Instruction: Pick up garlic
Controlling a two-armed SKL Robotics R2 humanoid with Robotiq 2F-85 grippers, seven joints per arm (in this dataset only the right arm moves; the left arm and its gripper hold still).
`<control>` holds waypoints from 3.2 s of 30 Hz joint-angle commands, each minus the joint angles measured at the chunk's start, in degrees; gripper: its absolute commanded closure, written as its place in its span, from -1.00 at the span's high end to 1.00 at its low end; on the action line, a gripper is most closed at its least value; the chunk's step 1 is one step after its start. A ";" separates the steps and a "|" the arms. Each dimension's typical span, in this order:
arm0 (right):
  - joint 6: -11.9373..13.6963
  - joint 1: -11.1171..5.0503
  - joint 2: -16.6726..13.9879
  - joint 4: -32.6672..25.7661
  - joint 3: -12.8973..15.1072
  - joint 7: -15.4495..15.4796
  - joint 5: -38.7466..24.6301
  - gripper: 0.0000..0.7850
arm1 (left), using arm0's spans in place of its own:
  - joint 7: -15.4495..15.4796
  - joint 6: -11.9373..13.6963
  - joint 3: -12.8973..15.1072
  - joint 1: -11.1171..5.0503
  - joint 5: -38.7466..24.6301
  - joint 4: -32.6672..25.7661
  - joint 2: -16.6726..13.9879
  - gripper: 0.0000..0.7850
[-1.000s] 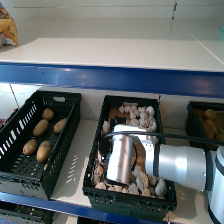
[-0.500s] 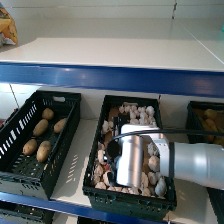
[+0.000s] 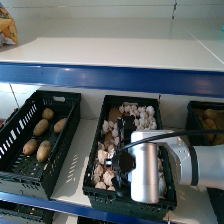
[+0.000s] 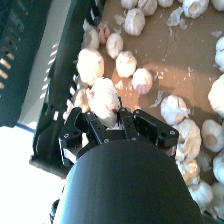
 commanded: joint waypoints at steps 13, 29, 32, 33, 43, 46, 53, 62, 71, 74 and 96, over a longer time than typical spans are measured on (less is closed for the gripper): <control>3.29 -0.25 -4.41 -10.53 -1.77 -3.32 -1.39 -1.00 | 0.00 0.00 0.00 0.00 0.00 0.00 0.00 -1.00; 5.14 -1.34 -8.59 -14.02 -8.11 -3.59 -16.46 -1.00 | 0.00 0.00 0.00 0.00 0.00 0.00 0.00 -1.00; 5.73 -1.53 -8.91 -14.60 -8.93 -3.72 -18.82 -1.00 | 0.00 0.00 0.00 0.00 0.00 0.00 0.00 -1.00; 5.92 -1.58 -9.01 -14.81 -9.09 -3.73 -19.48 -1.00 | 0.00 0.00 0.00 0.00 0.00 0.00 0.00 -1.00; 7.64 -2.44 -10.55 -17.91 -9.96 -3.91 -26.38 -1.00 | 0.00 0.00 0.00 0.00 0.00 0.00 0.00 -1.00; 8.34 -2.83 -10.48 -17.92 -10.24 -4.11 -29.00 -1.00 | 0.00 0.00 0.00 0.00 0.00 0.00 0.00 -1.00; 9.10 -3.14 -9.88 -17.92 -10.76 -4.38 -32.58 -1.00 | 0.00 0.00 0.00 0.00 0.00 0.00 0.00 -1.00; 12.33 -3.77 -8.05 -16.33 -10.94 -5.15 -38.50 -1.00 | 0.00 0.00 0.00 0.00 0.00 0.00 0.00 -1.00; 15.74 -6.41 -4.46 -11.06 -10.17 -5.49 -43.38 -1.00 | 0.00 0.00 0.00 0.00 0.00 0.00 0.00 -1.00; 15.89 -8.06 -3.58 -8.19 -9.70 -5.49 -46.04 -1.00 | 0.00 0.00 0.00 0.00 0.00 0.00 0.00 -1.00; 16.99 -10.11 1.10 1.22 -4.54 -8.35 -48.18 -1.00 | 0.00 0.00 0.00 0.00 0.00 0.00 0.00 -1.00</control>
